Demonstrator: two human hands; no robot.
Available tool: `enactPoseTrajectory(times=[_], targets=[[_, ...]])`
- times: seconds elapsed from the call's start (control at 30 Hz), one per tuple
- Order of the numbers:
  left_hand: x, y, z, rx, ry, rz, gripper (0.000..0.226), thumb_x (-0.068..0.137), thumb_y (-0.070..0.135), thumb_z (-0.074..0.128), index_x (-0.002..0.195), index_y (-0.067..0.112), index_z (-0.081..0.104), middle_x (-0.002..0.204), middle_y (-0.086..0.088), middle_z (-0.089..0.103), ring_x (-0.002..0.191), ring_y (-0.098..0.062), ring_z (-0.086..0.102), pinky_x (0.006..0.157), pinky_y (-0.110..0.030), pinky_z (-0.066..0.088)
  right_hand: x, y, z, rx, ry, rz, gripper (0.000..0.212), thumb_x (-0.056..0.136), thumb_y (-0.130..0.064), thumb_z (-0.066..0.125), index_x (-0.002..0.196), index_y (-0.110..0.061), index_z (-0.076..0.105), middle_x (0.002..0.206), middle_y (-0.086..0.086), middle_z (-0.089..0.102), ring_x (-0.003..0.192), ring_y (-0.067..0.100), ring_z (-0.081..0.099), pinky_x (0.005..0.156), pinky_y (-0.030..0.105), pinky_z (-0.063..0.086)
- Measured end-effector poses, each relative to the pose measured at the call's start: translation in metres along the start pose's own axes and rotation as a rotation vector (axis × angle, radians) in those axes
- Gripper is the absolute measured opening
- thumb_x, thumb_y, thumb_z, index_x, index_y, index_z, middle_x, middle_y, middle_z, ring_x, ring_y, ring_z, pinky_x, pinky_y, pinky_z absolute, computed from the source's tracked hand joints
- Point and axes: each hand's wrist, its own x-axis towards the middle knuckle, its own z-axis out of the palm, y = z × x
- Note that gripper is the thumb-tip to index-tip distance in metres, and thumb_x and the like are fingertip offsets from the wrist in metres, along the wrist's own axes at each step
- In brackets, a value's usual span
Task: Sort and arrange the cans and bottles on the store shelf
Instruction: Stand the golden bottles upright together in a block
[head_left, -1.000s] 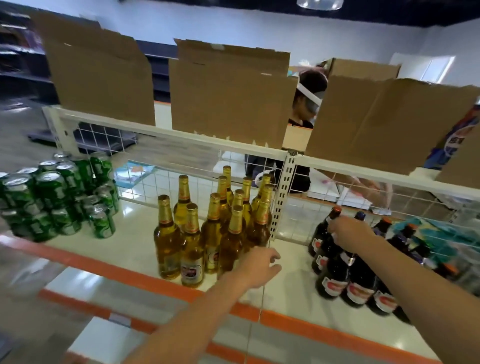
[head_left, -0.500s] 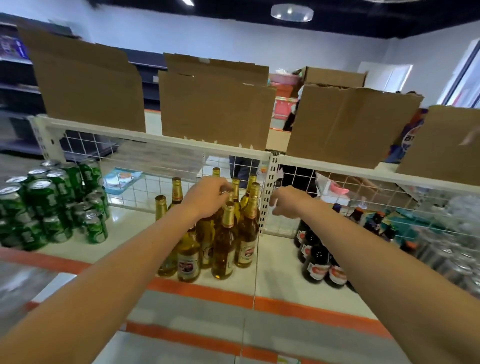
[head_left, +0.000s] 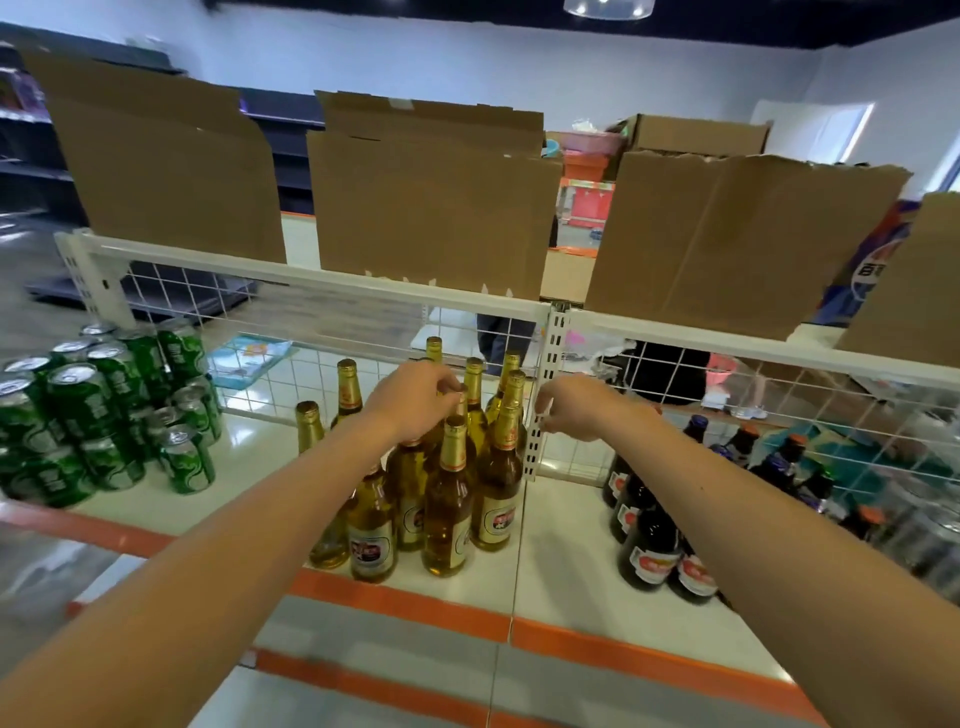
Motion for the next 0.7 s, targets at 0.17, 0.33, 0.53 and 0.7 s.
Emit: enactPoseTrajectory(times=[0.17,0.33,0.53,0.7], targets=[[0.024,0.0,-0.03,0.085,0.012,-0.048,0.026,0.097,0.029,0.059,0.118,0.017,0.068,0.115,-0.001,0.068,0.102,-0.017,0.062,0.092,-0.037,0.053,0.025,0.002,-0.028,0.035,0.061,-0.082,0.026,0.092,-0.032,0.064,0.117,-0.023,0.068,0.123,0.0,0.064,0.11,0.021,0.06,0.094,0.041,0.052],[0.027,-0.022,-0.059,0.137,0.062,-0.105,0.026,0.096,0.026,0.06,0.119,0.016,0.067,0.116,-0.001,0.068,0.102,-0.016,0.061,0.092,-0.033,0.049,0.051,-0.02,-0.044,0.09,0.113,-0.166,0.026,0.092,-0.034,0.065,0.116,-0.024,0.068,0.12,-0.002,0.064,0.106,0.019,0.061,0.093,0.041,0.053],[0.025,-0.075,-0.09,0.171,0.056,-0.192,0.022,0.095,0.026,0.063,0.114,0.016,0.068,0.112,-0.001,0.068,0.098,-0.014,0.062,0.087,-0.028,0.048,0.075,-0.077,-0.045,0.096,0.104,-0.276,0.028,0.092,-0.029,0.066,0.118,-0.019,0.069,0.118,0.0,0.066,0.102,0.02,0.062,0.087,0.038,0.054],[0.021,-0.13,-0.108,0.212,0.015,-0.219,0.026,0.091,0.026,0.068,0.115,0.017,0.067,0.112,-0.001,0.066,0.096,-0.012,0.058,0.084,-0.025,0.045,0.099,-0.131,-0.045,0.117,0.086,-0.277,0.028,0.092,-0.033,0.064,0.119,-0.024,0.066,0.119,0.0,0.065,0.098,0.019,0.061,0.085,0.036,0.053]])
